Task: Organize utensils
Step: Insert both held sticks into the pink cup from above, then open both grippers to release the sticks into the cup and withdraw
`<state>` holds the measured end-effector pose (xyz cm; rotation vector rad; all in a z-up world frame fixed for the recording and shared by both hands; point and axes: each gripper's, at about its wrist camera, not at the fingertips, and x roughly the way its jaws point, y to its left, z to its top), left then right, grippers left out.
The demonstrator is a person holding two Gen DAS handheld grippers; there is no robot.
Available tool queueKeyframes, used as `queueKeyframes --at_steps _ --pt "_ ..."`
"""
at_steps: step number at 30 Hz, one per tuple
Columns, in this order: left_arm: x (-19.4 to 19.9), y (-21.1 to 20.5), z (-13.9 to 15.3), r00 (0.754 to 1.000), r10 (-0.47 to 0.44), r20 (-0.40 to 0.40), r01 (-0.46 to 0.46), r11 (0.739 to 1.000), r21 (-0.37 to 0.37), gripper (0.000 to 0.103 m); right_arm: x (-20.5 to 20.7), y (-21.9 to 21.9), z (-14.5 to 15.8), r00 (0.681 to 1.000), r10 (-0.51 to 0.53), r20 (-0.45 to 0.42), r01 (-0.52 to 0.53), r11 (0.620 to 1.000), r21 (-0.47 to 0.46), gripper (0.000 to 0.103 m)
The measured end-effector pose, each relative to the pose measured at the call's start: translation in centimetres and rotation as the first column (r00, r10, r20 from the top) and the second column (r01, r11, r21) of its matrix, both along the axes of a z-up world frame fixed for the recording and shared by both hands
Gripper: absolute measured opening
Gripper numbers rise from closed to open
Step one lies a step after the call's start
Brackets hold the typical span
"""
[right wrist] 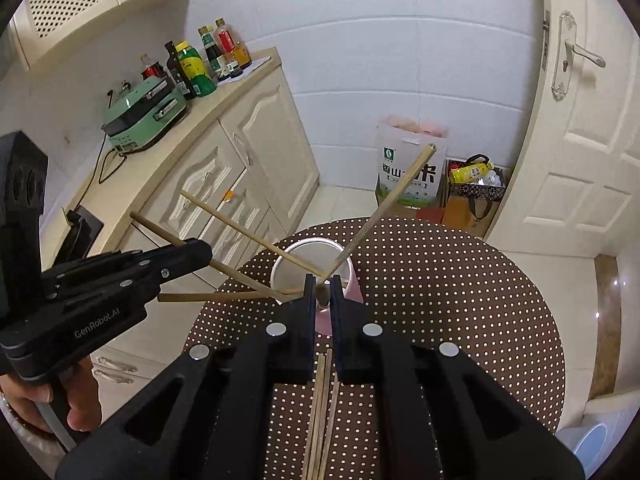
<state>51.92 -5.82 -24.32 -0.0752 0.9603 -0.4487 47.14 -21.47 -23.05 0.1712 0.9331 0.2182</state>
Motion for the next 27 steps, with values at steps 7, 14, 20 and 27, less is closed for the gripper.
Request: queueKeyframes --at_steps 7,14,20,27 --pt "-0.8 0.5 0.5 1.000 -0.004 0.011 0.004 1.000 -0.004 0.011 -0.8 -0.8 0.9 1.000 -0.027 0.012 0.027 0.999 0.037 0.009" --pt "-2.7 2.1 1.8 0.998 0.027 0.061 -0.027 1.000 0.001 0.049 -2.4 -2.0 2.6 0.997 -0.059 0.054 0.056 0.997 0.061 0.024" --pt "-4.7 3.8 2.8 0.993 0.060 0.104 -0.054 0.997 -0.058 0.055 -4.1 -4.0 3.2 0.991 -0.105 0.081 0.098 0.992 0.078 0.027" --pt "-6.8 3.9 1.7 0.990 0.074 0.119 -0.065 0.995 -0.074 0.059 -5.5 -5.7 1.1 0.990 -0.139 0.031 0.136 0.988 0.069 0.028"
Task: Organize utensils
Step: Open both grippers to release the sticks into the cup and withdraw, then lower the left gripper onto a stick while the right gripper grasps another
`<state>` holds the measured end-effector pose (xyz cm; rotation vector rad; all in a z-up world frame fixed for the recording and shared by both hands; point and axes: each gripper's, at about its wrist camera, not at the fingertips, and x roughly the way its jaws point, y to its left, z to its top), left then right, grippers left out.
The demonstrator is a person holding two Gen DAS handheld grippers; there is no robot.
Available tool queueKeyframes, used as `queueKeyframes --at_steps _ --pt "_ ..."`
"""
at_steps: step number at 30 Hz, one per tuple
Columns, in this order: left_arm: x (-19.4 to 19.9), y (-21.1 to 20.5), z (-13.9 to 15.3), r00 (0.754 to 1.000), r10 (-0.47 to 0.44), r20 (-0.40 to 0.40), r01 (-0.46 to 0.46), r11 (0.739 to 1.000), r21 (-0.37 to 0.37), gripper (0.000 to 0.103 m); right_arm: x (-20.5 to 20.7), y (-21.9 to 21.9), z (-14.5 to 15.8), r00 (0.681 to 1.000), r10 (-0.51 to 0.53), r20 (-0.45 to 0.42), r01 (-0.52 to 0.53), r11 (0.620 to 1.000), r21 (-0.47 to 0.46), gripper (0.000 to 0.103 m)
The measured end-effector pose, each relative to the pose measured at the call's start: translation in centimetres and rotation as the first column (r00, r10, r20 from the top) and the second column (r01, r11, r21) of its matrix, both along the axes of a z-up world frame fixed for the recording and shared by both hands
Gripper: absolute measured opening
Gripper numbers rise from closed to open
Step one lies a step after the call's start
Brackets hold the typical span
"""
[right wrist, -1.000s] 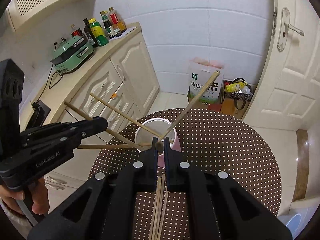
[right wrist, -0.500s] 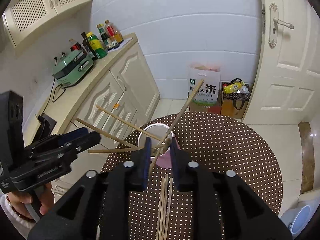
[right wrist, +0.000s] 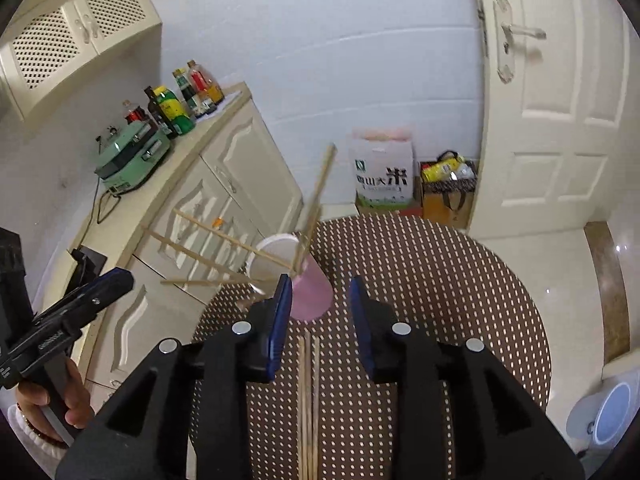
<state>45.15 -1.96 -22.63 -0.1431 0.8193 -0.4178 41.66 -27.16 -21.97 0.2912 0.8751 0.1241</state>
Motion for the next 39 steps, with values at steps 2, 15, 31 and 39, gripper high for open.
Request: queueKeyframes --at_steps 2,15,31,39 --pt "-0.6 0.0 -0.8 1.000 0.015 -0.003 -0.015 1.000 0.000 0.060 -0.5 -0.1 -0.9 1.000 -0.002 -0.022 0.002 1.000 0.001 0.028" --pt "-2.0 -2.3 -9.0 0.983 0.002 -0.184 0.009 0.998 0.058 0.062 -2.0 0.7 -7.1 0.983 0.023 -0.181 -0.020 1.000 0.018 0.028" --pt "0.0 -8.3 -19.6 0.916 -0.022 -0.400 0.146 0.948 0.282 0.062 -1.7 1.5 -12.1 0.949 0.070 -0.306 -0.059 0.997 0.047 0.028" --pt "1.0 -8.9 -20.4 0.912 -0.028 -0.408 0.159 0.943 0.291 0.062 -0.6 0.8 -12.7 0.943 0.071 -0.325 -0.056 0.997 0.056 0.028"
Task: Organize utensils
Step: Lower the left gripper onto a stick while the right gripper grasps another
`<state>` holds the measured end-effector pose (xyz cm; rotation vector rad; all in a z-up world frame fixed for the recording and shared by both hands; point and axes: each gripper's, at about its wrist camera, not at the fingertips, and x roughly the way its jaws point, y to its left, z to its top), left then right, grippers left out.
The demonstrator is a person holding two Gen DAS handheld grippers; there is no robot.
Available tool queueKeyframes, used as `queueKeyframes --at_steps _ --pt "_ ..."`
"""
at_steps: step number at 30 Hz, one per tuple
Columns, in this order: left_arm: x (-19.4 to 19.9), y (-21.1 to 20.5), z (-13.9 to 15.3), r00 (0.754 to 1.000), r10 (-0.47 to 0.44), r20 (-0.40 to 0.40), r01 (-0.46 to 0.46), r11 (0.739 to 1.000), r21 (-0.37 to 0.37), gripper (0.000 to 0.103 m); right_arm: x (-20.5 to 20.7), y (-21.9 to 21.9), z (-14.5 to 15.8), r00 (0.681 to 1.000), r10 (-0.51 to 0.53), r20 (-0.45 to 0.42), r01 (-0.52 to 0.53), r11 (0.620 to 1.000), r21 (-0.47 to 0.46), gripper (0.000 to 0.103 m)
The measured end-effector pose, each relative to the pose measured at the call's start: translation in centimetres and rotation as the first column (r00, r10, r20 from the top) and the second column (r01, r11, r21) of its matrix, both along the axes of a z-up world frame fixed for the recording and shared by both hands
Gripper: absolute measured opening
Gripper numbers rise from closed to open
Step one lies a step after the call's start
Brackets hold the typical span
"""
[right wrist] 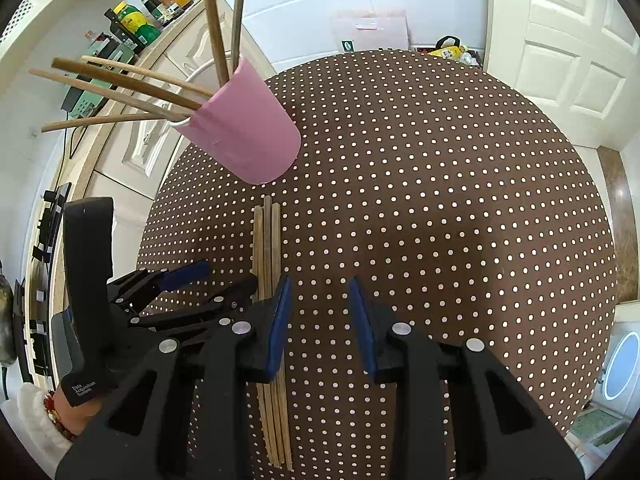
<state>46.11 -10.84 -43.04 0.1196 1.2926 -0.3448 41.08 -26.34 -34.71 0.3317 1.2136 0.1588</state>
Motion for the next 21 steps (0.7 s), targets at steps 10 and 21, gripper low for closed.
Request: queueKeyframes --at_steps 10,21 --pt "1.6 -0.3 -0.2 1.000 -0.021 -0.009 0.021 1.000 0.014 0.060 0.7 0.9 -0.8 0.999 0.023 -0.023 -0.023 1.000 0.004 0.028" --pt "2.1 -1.9 -0.2 0.997 -0.075 0.016 0.073 0.994 0.079 0.031 2.1 3.1 -2.5 0.996 0.057 -0.064 -0.057 0.998 -0.006 0.028"
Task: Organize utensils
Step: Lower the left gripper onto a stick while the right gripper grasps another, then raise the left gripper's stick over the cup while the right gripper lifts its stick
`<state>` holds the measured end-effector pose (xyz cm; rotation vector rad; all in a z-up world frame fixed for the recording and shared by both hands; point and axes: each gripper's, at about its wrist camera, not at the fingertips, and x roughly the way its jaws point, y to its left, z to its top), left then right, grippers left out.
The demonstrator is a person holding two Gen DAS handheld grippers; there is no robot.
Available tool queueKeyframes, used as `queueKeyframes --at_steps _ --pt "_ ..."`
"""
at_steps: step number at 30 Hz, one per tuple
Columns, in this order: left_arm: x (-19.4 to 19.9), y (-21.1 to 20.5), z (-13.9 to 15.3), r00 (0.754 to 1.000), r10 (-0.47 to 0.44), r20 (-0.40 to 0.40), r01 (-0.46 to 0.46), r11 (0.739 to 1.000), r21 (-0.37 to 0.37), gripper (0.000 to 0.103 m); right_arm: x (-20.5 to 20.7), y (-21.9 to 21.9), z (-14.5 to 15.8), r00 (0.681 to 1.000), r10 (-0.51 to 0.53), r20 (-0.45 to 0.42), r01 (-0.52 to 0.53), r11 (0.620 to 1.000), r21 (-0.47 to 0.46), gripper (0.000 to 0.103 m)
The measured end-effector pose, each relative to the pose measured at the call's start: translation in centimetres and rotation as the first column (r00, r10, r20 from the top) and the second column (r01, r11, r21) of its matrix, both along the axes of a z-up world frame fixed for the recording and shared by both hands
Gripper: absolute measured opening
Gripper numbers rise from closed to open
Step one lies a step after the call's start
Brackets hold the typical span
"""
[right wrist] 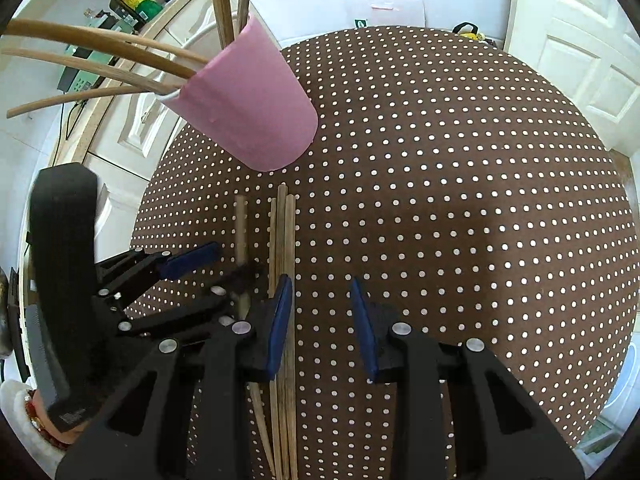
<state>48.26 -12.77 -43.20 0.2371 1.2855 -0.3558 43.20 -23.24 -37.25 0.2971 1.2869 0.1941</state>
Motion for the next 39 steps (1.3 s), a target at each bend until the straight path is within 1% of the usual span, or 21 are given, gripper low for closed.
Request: queueKeyframes --at_steps 2,3,5,7,12,15,17,22,26,27,29,30,32,36,37,39 --pt "0.1 0.8 0.2 1.000 0.006 -0.006 -0.007 1.000 -0.014 0.020 0.2 0.5 -0.3 1.000 0.013 -0.008 -0.013 1.000 0.000 0.028" --pt "0.3 1.2 0.3 1.000 0.009 -0.009 -0.009 1.000 -0.022 0.017 0.3 0.6 -0.5 1.000 0.018 -0.010 -0.018 1.000 -0.001 0.028" --pt "0.4 2.0 0.4 1.000 0.011 -0.018 -0.012 0.999 -0.044 0.012 0.6 1.3 -0.8 0.999 0.039 -0.015 -0.040 0.999 -0.010 0.028" --pt "0.5 2.5 0.5 1.000 0.014 -0.025 -0.015 0.998 -0.060 0.010 0.9 2.0 -1.1 0.998 0.061 -0.021 -0.061 0.998 -0.025 0.028" --pt "0.4 3.4 0.6 0.999 0.025 -0.043 -0.029 0.995 -0.097 0.009 1.5 3.4 -2.0 0.994 0.100 -0.040 -0.103 0.991 -0.084 0.028" --pt "0.0 3.9 0.8 0.999 0.024 -0.045 -0.028 0.994 -0.104 0.009 1.7 4.0 -2.7 0.992 0.113 -0.055 -0.118 0.988 -0.104 0.023" --pt "-0.1 4.2 1.0 0.998 0.027 -0.050 -0.032 0.993 -0.110 0.009 1.6 4.3 -3.0 0.991 0.121 -0.064 -0.128 0.986 -0.110 0.022" --pt "-0.5 4.3 1.2 0.999 0.020 -0.050 -0.025 0.994 -0.108 0.009 1.7 5.2 -3.3 0.991 0.126 -0.054 -0.132 0.982 -0.134 0.021" --pt "-0.2 4.2 0.8 0.999 0.014 -0.052 -0.019 0.994 -0.105 0.009 3.2 6.1 -3.5 0.991 0.116 -0.066 -0.125 0.980 -0.152 0.020" --pt "-0.1 4.1 0.8 0.999 0.012 -0.052 -0.017 0.994 -0.105 0.009 3.5 6.4 -3.6 0.990 0.121 -0.069 -0.131 0.978 -0.163 0.015" --pt "0.2 3.9 0.7 0.998 0.007 -0.055 -0.013 0.994 -0.108 0.009 4.0 6.9 -3.7 0.988 0.135 -0.070 -0.147 0.966 -0.212 0.011" --pt "0.2 3.9 0.7 0.998 0.006 -0.056 -0.012 0.994 -0.109 0.009 4.2 7.0 -3.7 0.988 0.135 -0.071 -0.148 0.965 -0.219 0.009" --pt "0.4 3.8 0.7 0.998 0.005 -0.063 -0.013 0.992 -0.125 0.008 4.5 7.1 -3.8 0.989 0.127 -0.074 -0.140 0.966 -0.219 0.007" --pt "0.4 4.0 1.1 0.997 0.012 -0.073 -0.024 0.987 -0.160 0.006 4.8 6.3 -3.9 0.992 0.099 -0.083 -0.112 0.979 -0.168 0.005" --pt "0.4 4.0 1.3 0.997 0.012 -0.075 -0.025 0.985 -0.170 0.006 4.8 5.0 -3.8 0.992 0.091 -0.086 -0.103 0.983 -0.151 0.004" --pt "0.1 4.1 1.8 0.998 0.007 -0.067 -0.019 0.984 -0.179 0.006 4.4 4.0 -3.2 0.994 0.071 -0.085 -0.081 0.989 -0.124 0.004"
